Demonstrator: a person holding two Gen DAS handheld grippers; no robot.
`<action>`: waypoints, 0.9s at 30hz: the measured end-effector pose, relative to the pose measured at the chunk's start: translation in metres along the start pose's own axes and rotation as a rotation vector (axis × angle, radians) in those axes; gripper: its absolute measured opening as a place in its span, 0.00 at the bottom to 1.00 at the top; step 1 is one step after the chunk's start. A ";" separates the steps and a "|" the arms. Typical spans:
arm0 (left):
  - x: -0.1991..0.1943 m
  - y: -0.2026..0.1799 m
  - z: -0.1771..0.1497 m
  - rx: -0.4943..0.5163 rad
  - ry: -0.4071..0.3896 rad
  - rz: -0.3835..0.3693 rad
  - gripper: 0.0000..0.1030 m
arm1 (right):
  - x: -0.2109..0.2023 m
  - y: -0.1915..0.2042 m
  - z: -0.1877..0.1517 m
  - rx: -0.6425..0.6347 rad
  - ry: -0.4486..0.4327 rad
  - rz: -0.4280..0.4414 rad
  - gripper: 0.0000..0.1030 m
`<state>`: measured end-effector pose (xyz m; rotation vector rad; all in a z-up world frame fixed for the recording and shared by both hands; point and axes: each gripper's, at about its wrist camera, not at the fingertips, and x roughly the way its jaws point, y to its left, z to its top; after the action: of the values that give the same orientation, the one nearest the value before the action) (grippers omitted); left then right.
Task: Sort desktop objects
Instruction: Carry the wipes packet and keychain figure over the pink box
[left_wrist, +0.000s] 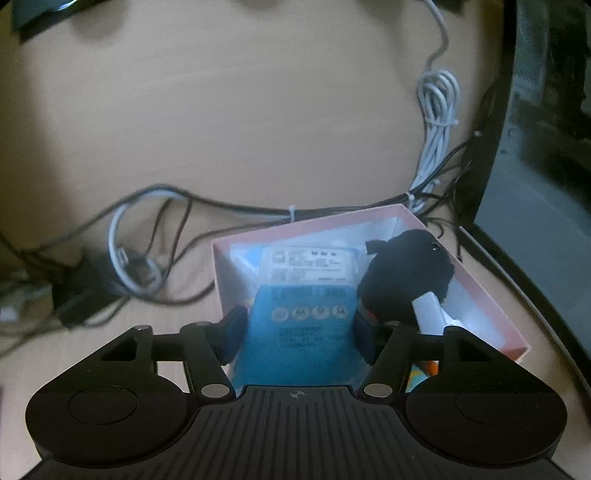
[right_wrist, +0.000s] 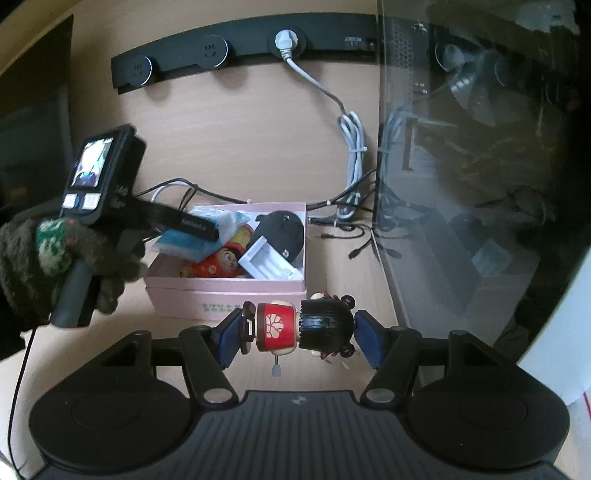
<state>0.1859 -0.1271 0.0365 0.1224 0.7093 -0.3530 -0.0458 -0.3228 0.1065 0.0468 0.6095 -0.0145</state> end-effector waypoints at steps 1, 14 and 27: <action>-0.009 0.004 -0.004 -0.019 -0.016 -0.021 0.77 | 0.002 0.001 0.002 -0.005 -0.006 -0.003 0.62; -0.099 0.038 -0.078 -0.123 0.028 0.009 0.88 | 0.086 0.032 0.065 -0.005 -0.047 0.131 0.62; -0.136 0.072 -0.119 -0.255 0.089 0.067 0.91 | 0.177 0.120 0.080 -0.120 0.010 0.147 0.47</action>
<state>0.0428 0.0048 0.0358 -0.0803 0.8303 -0.1916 0.1484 -0.2073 0.0759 -0.0252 0.6143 0.1646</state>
